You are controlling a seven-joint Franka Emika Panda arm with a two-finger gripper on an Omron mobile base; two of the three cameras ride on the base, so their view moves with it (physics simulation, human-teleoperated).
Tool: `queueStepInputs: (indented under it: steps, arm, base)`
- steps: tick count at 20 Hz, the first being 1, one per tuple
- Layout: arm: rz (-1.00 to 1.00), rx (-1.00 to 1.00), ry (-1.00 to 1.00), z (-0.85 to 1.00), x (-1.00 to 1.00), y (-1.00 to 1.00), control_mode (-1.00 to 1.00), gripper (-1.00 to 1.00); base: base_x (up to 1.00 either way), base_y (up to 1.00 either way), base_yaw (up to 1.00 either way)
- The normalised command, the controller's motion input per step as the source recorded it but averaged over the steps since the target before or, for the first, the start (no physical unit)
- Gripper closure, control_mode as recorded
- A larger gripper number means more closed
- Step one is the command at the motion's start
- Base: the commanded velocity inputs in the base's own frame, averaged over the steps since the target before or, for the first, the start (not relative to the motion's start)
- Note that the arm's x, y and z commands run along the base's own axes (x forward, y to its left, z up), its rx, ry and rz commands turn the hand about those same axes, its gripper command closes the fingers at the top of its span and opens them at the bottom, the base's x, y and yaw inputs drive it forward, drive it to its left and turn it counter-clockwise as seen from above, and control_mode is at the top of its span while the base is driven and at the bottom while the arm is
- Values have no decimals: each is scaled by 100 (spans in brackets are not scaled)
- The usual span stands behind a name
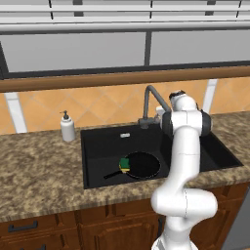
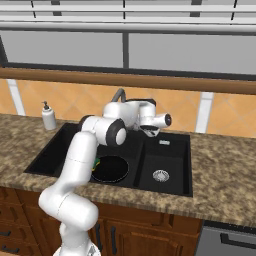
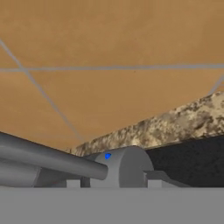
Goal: Pick the pan and sponge and place them into the sink. Then turn on the water.
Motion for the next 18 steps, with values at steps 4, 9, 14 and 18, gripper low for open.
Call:
queueStepInputs:
  steps: [4,9,14,18]
  arm:
    - [-11,15,22,-11,21,0,-100,100]
    - [-13,19,23,-27,18,0,-100,100]
    - [-13,18,22,-41,14,0,-100,100]
    - [-15,19,19,-49,2,0,-100,100]
  base:
    - [0,0,0]
    - [0,0,0]
    - [0,0,0]
    - [0,0,0]
